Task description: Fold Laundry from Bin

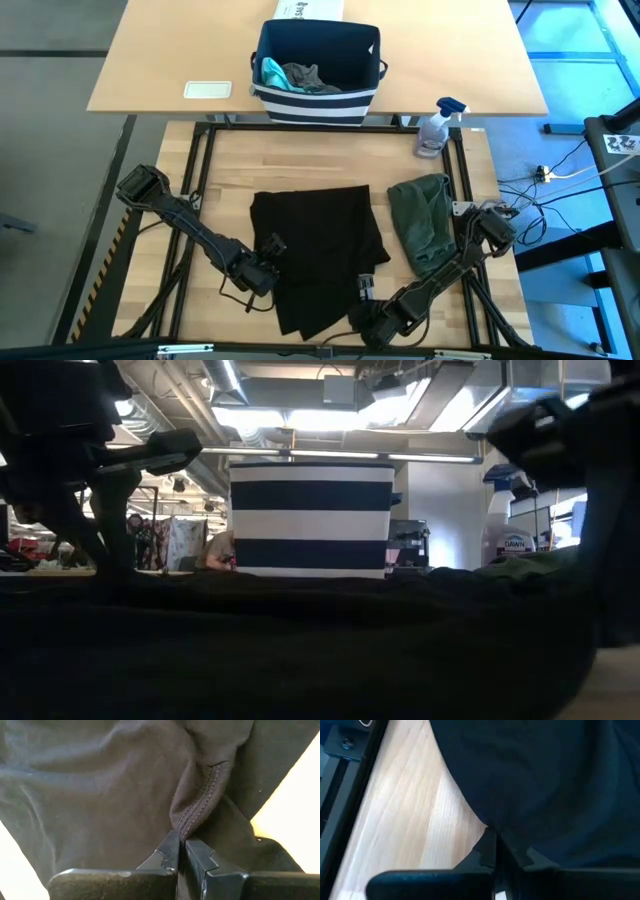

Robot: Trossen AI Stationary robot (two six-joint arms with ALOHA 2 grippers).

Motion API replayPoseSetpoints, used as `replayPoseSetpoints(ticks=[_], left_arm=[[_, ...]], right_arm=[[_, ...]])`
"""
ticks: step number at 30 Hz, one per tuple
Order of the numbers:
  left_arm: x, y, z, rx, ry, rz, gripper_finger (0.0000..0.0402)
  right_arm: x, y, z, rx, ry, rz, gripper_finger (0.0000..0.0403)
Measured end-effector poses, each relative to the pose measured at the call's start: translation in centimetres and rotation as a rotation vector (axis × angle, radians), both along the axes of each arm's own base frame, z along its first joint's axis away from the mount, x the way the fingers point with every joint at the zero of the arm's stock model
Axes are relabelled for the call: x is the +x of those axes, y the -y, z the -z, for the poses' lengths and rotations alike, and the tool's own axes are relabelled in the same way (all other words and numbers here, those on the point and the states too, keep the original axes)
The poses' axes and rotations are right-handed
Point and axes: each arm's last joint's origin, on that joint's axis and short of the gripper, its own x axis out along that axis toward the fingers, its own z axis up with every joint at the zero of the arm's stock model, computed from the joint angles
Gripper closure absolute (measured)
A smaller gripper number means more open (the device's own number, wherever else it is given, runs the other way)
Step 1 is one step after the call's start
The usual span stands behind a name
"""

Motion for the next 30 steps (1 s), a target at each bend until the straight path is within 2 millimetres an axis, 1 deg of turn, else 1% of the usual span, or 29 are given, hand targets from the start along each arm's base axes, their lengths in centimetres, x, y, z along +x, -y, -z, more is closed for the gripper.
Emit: replayPoseSetpoints(ticks=[10, 14, 20, 26, 30], left_arm=[[-0.4, -0.2, -0.2, 0.019, -0.024, 0.0, 0.04], [-0.5, -0.3, -1.6, -0.004, 0.012, 0.002, 0.04], [-1.3, -1.0, -4.3, 0.011, 0.036, -0.007, 0.0401], [-2.2, -1.6, -5.3, 0.012, 0.022, -0.032, 0.0401], [-2.5, -1.8, -5.7, 0.01, 0.022, -0.037, 0.0401]], right_arm=[[1.1, -1.0, -3.3, 0.004, 0.023, -0.021, 0.0396], [1.4, -1.3, -4.3, 0.01, 0.033, -0.021, 0.0399], [2.1, -1.1, -4.9, 0.03, 0.047, -0.008, 0.0399], [3.0, -0.6, -5.6, 0.057, 0.057, 0.005, 0.0398], [3.9, -0.3, -6.1, 0.113, 0.079, -0.002, 0.0398]])
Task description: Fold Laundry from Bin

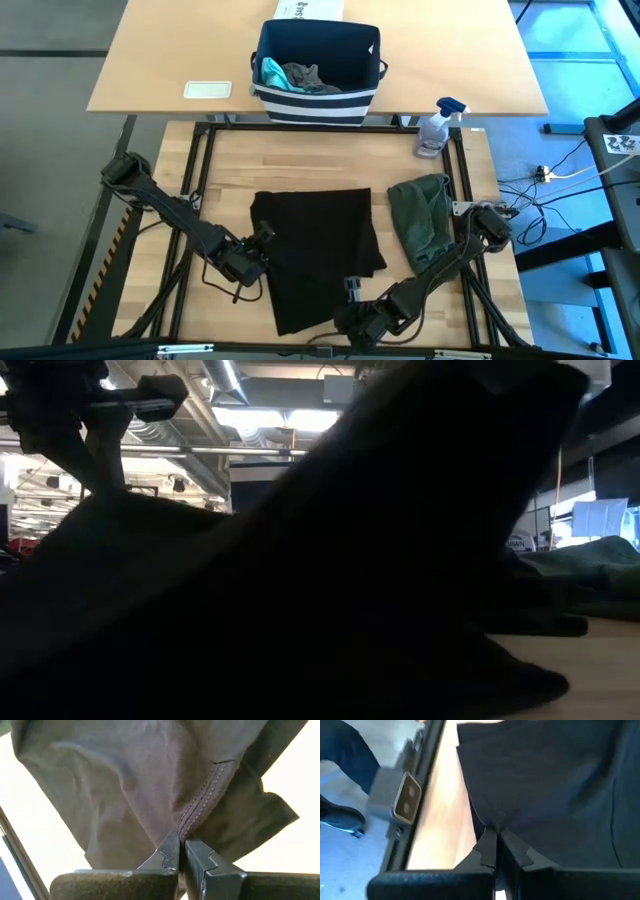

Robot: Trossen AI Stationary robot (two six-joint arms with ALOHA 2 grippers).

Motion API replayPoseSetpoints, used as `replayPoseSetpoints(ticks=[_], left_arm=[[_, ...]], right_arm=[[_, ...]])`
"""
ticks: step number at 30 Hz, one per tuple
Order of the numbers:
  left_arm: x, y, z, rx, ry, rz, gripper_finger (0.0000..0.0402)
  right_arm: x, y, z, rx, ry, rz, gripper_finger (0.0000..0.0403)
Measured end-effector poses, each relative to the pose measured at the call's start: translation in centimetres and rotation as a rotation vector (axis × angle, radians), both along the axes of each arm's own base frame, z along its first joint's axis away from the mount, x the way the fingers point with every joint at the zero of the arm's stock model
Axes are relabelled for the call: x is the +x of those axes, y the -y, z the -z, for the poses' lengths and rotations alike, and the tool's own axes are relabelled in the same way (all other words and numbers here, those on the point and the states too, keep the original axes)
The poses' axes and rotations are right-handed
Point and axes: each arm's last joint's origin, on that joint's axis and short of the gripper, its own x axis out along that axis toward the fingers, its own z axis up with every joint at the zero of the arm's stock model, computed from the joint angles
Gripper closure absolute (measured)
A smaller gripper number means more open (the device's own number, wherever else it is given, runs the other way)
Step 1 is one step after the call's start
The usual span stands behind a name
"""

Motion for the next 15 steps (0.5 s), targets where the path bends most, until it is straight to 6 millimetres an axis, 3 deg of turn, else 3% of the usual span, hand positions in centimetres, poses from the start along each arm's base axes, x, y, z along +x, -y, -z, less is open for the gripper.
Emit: replayPoseSetpoints(ticks=[15], left_arm=[[-1.1, -0.7, 0.0, 0.026, -0.106, -0.036, 0.0401]], right_arm=[[1.7, 0.7, -0.6, 0.12, 0.036, -0.058, 0.04]])
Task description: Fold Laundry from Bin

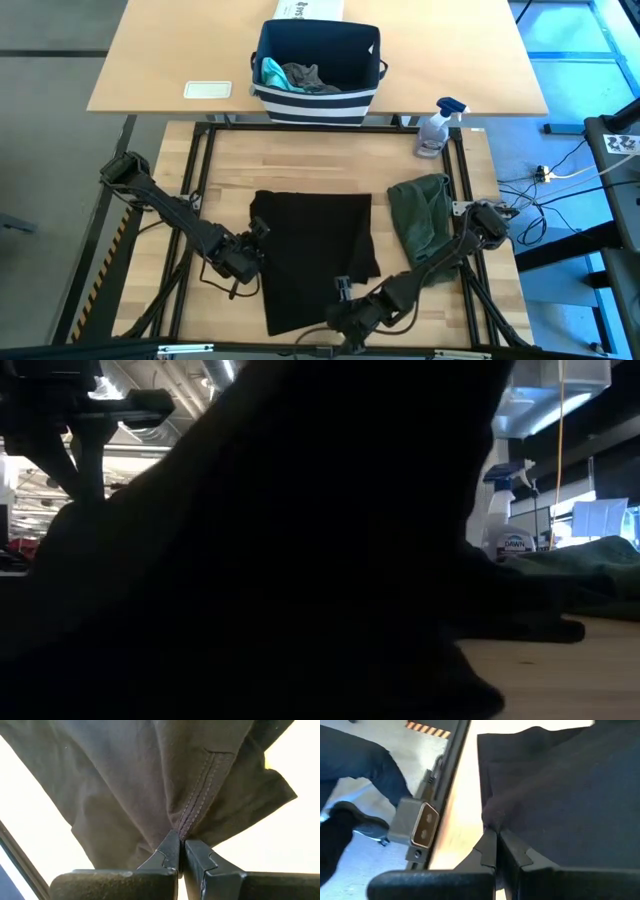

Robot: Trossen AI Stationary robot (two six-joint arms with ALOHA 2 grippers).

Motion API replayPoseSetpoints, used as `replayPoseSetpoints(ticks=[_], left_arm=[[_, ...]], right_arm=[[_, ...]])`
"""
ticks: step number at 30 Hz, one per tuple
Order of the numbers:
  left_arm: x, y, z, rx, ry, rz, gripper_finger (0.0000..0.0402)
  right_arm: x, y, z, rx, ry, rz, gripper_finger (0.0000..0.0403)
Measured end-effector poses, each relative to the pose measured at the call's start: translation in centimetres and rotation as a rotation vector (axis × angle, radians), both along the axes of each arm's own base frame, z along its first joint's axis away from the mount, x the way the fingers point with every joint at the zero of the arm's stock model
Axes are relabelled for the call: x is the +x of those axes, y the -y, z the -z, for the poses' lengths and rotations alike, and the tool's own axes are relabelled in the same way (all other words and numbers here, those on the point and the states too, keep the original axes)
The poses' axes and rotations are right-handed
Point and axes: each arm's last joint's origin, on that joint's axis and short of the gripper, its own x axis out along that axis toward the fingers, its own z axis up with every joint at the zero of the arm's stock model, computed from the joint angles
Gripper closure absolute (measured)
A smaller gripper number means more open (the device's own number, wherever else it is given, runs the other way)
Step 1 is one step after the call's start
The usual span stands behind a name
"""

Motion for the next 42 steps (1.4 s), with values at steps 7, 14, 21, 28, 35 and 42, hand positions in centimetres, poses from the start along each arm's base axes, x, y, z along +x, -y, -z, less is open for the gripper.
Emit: replayPoseSetpoints(ticks=[7, 14, 21, 28, 35, 42], left_arm=[[0.3, -0.4, -0.9, 0.013, -0.023, -0.006, 0.0401], [0.1, -0.5, -1.0, -0.013, -0.057, -0.024, 0.0396], [-0.3, 0.1, -0.9, -0.034, -0.052, -0.043, 0.0341], [-0.8, 0.6, -0.9, -0.045, -0.047, -0.086, 0.0283], [-0.8, 4.9, -1.0, -0.186, 0.16, 0.016, 0.0271], [-0.1, 10.4, 1.5, -0.213, 0.411, 0.1, 0.0272]], right_arm=[[0.5, 0.3, 0.3, 0.022, -0.008, -0.017, 0.0401], [1.7, 0.2, 2.7, 0.067, -0.045, -0.054, 0.0401], [2.2, 0.5, 3.5, 0.061, -0.061, -0.046, 0.0401], [2.3, 0.8, 3.6, 0.05, -0.06, -0.037, 0.0398], [2.6, 1.2, 3.6, 0.044, -0.06, -0.023, 0.0399], [2.6, 1.4, 3.7, 0.04, -0.07, -0.014, 0.0397]])
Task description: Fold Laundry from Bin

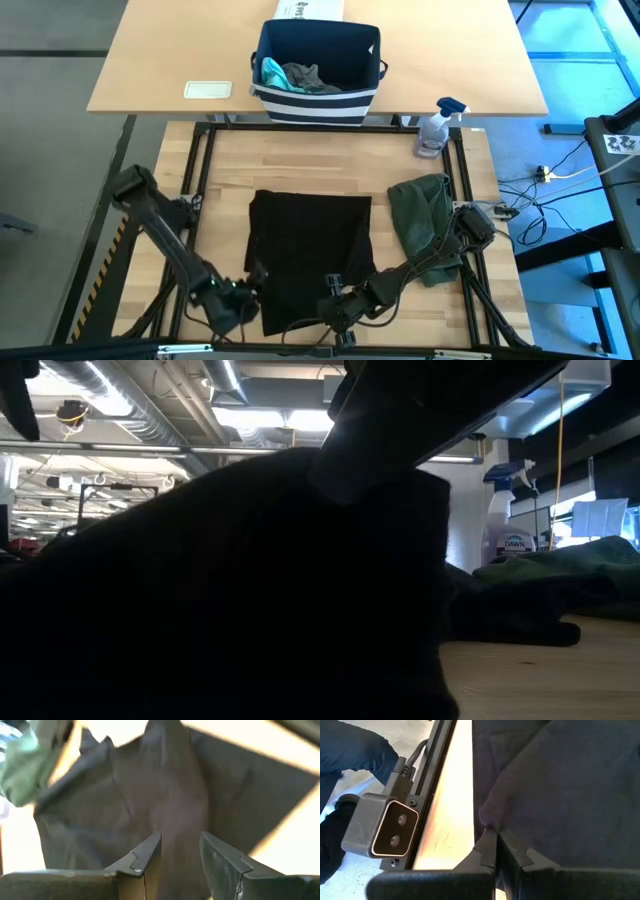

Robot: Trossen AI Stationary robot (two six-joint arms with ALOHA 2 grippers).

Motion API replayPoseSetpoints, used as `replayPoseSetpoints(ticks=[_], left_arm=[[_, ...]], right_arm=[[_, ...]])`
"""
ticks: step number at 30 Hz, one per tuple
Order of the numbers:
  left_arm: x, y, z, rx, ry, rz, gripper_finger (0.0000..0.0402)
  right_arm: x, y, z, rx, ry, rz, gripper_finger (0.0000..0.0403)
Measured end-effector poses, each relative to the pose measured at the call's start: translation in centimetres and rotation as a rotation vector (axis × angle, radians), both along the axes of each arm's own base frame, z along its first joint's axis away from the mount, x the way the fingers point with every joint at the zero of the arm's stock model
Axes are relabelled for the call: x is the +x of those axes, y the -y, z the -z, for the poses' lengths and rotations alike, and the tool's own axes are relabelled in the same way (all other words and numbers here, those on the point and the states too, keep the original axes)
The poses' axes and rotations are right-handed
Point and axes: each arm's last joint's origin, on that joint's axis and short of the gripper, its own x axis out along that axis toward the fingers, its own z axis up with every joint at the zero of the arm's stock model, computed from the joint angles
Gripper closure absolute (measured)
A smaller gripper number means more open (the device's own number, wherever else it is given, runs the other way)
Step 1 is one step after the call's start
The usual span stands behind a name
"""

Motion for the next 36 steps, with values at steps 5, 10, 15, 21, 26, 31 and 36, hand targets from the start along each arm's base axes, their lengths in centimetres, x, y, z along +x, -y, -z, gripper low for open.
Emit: replayPoseSetpoints(ticks=[5, 10, 15, 21, 26, 31, 36], left_arm=[[0.8, 2.4, 3.1, 0.0, 0.032, 0.062, 0.0272], [1.1, 3.9, 4.9, -0.03, 0.074, 0.078, 0.0272], [0.9, 4.5, 6.0, -0.005, 0.067, 0.11, 0.0272], [1.1, 4.5, 6.0, 0.026, 0.079, 0.15, 0.0272], [1.6, 4.2, 6.0, 0.063, 0.073, 0.178, 0.0272], [2.2, 3.8, 6.6, 0.08, 0.042, 0.208, 0.0272], [2.5, 3.9, 7.7, 0.093, 0.02, 0.25, 0.0273]], right_arm=[[0.2, 0.3, 0.0, 0.017, -0.002, 0.048, 0.0397], [0.5, 0.8, 0.0, 0.021, 0.0, 0.083, 0.0396], [0.8, 1.3, 0.0, 0.029, -0.003, 0.105, 0.0396], [1.1, 1.6, -0.1, 0.032, -0.002, 0.116, 0.0396], [1.1, 1.8, -0.1, 0.04, -0.007, 0.118, 0.0396], [1.1, 1.7, -0.1, 0.042, -0.007, 0.117, 0.0395], [1.1, 1.7, -0.1, 0.053, -0.011, 0.131, 0.0395]])
